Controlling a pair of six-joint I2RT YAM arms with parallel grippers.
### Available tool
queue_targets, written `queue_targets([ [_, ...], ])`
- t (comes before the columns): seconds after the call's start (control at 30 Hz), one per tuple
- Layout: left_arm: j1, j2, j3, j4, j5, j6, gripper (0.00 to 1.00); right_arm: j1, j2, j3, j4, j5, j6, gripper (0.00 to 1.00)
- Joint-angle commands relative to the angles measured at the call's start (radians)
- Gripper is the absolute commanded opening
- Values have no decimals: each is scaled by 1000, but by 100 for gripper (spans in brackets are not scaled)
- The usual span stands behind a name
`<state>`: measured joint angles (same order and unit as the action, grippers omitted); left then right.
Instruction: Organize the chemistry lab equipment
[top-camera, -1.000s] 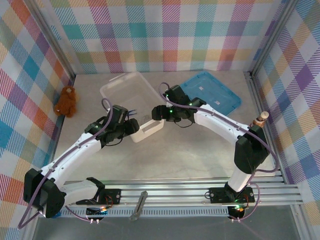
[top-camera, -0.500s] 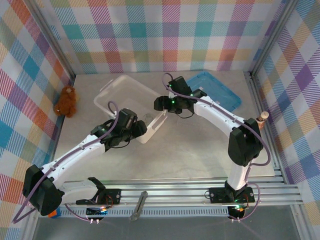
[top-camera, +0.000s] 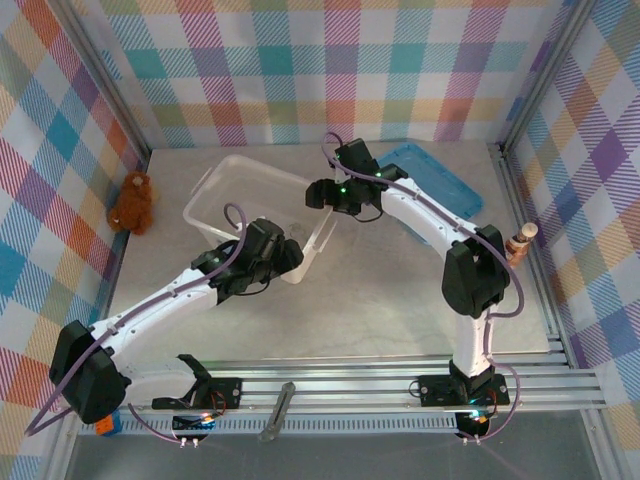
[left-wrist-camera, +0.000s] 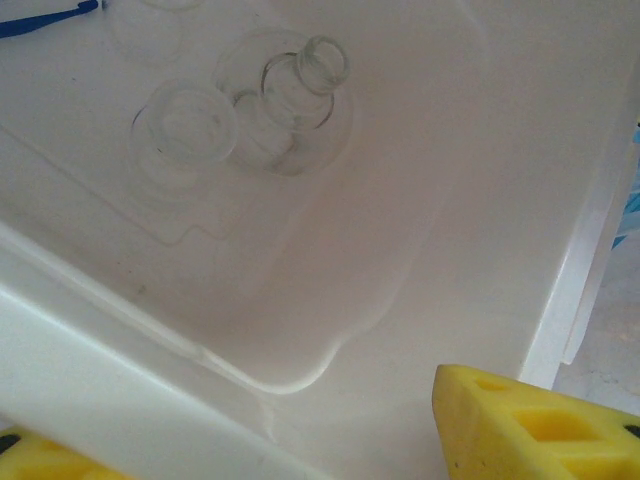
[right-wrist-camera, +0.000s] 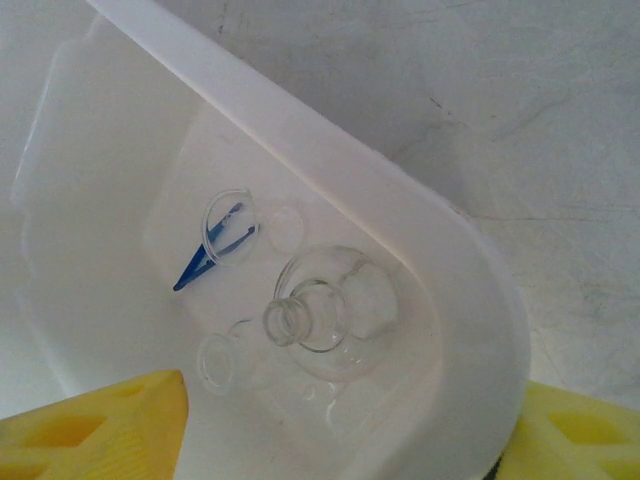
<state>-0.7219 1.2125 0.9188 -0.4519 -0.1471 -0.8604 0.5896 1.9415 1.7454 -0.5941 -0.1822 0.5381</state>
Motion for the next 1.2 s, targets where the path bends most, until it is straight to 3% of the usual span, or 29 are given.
queue_targets([
  [0.0,-51,53,0,36,90,52,62,2,7,81,61,-79,-34,73],
  [0.4,-112,125,32,105,97,13,64,-15,129,298,-47,-120,-70,73],
  [0.63,-121,72,-3,111,54,-5,71,-27,169,331,-60,-144,-63,73],
  [0.83,-117,49,34,65,-6,40,72,-28,183,357,-72,-151,-61,73],
  [1.17,-97,66,70,66,4,80,73,-31,191,404,-105,-138,-67,73],
])
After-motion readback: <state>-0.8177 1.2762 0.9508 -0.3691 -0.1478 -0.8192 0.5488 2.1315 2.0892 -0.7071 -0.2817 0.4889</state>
